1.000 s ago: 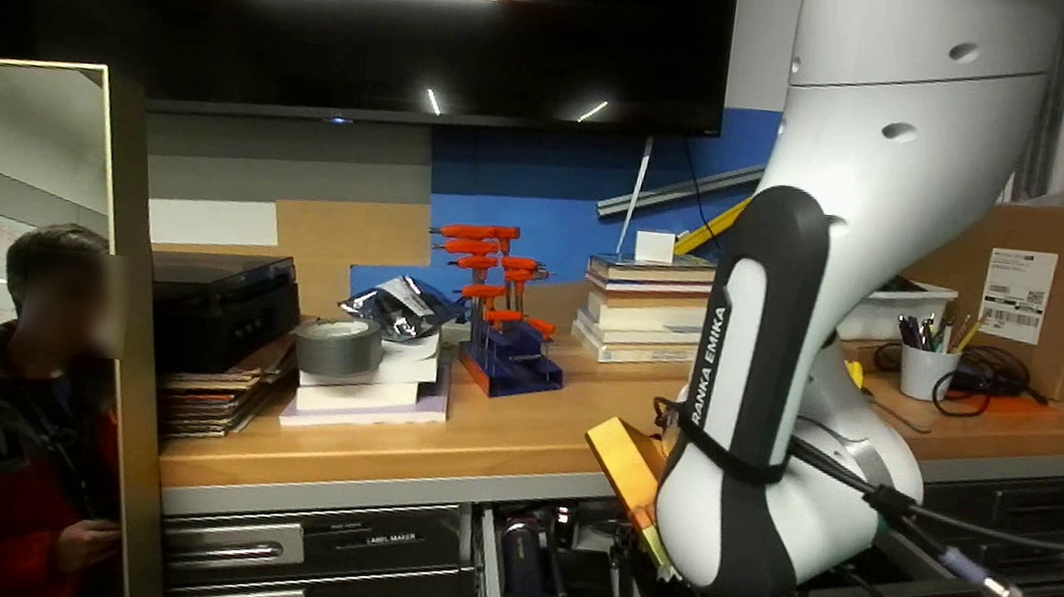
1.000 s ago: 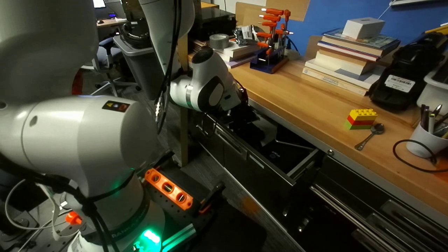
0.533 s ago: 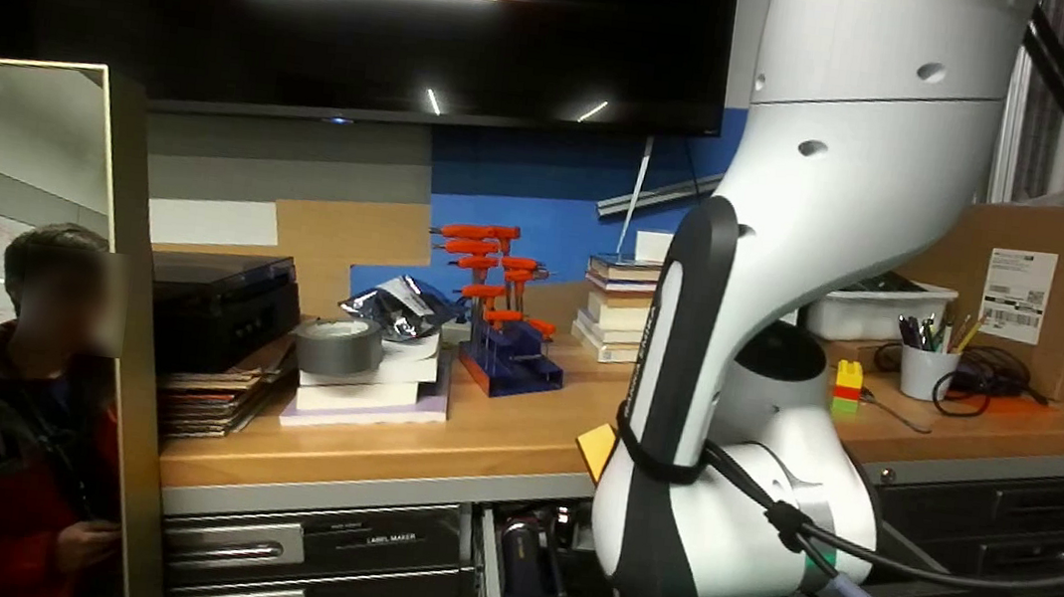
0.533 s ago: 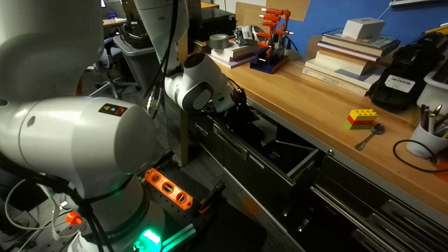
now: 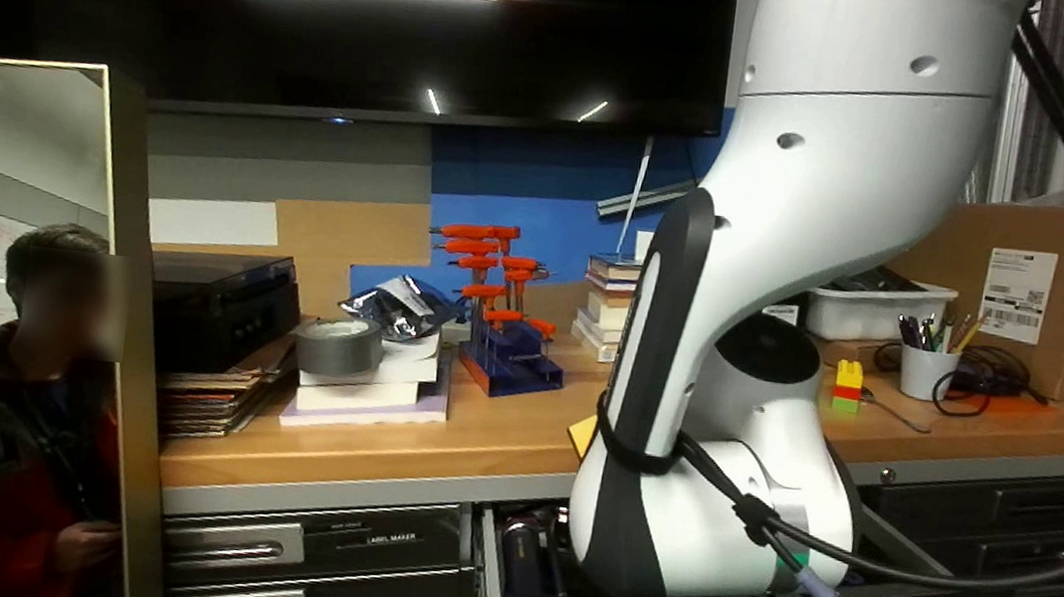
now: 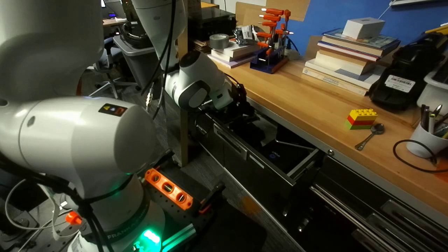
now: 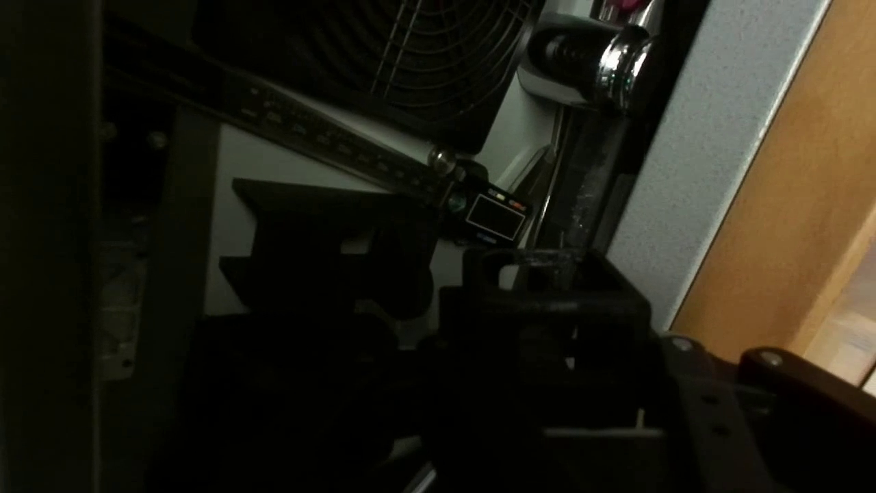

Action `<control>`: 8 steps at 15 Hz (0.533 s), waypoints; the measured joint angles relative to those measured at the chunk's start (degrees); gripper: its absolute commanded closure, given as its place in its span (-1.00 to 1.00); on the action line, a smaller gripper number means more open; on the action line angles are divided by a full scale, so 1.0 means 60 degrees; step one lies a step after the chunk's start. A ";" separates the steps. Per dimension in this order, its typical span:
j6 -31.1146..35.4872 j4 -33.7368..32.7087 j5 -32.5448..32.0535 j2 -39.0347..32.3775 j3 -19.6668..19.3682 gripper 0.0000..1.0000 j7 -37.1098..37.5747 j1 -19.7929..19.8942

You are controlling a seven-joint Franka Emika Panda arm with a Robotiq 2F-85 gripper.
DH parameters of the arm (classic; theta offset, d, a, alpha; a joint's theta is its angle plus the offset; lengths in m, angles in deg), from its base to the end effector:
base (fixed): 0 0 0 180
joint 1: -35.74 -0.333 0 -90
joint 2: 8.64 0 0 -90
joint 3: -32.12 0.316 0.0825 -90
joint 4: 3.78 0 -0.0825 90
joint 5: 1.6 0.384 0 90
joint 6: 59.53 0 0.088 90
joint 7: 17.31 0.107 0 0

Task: Place the black objects inside the open drawer, push the drawer closed

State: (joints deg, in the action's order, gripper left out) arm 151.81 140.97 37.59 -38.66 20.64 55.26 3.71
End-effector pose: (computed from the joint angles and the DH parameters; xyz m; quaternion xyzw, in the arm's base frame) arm 0.4576 0.0779 0.1673 -0.6705 0.6610 -0.3011 0.1513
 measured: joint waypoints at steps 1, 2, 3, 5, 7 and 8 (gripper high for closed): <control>0.0093 -0.0058 0.0200 -0.0007 0.0267 0.50 -0.0241 0.0208; 0.0160 -0.0121 0.0343 -0.0017 0.0530 0.50 -0.0452 0.0445; 0.0240 -0.0193 0.0431 -0.0035 0.0775 0.50 -0.0637 0.0693; 0.0307 -0.0363 0.0460 -0.0103 0.1195 0.50 -0.0934 0.1199; 0.0307 -0.0575 0.0460 -0.0216 0.1502 0.50 -0.1211 0.1645; 0.0304 -0.0672 0.0460 -0.0291 0.1615 0.50 -0.1340 0.1828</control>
State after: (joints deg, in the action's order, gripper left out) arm 153.64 136.93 40.35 -40.40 30.33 47.22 14.68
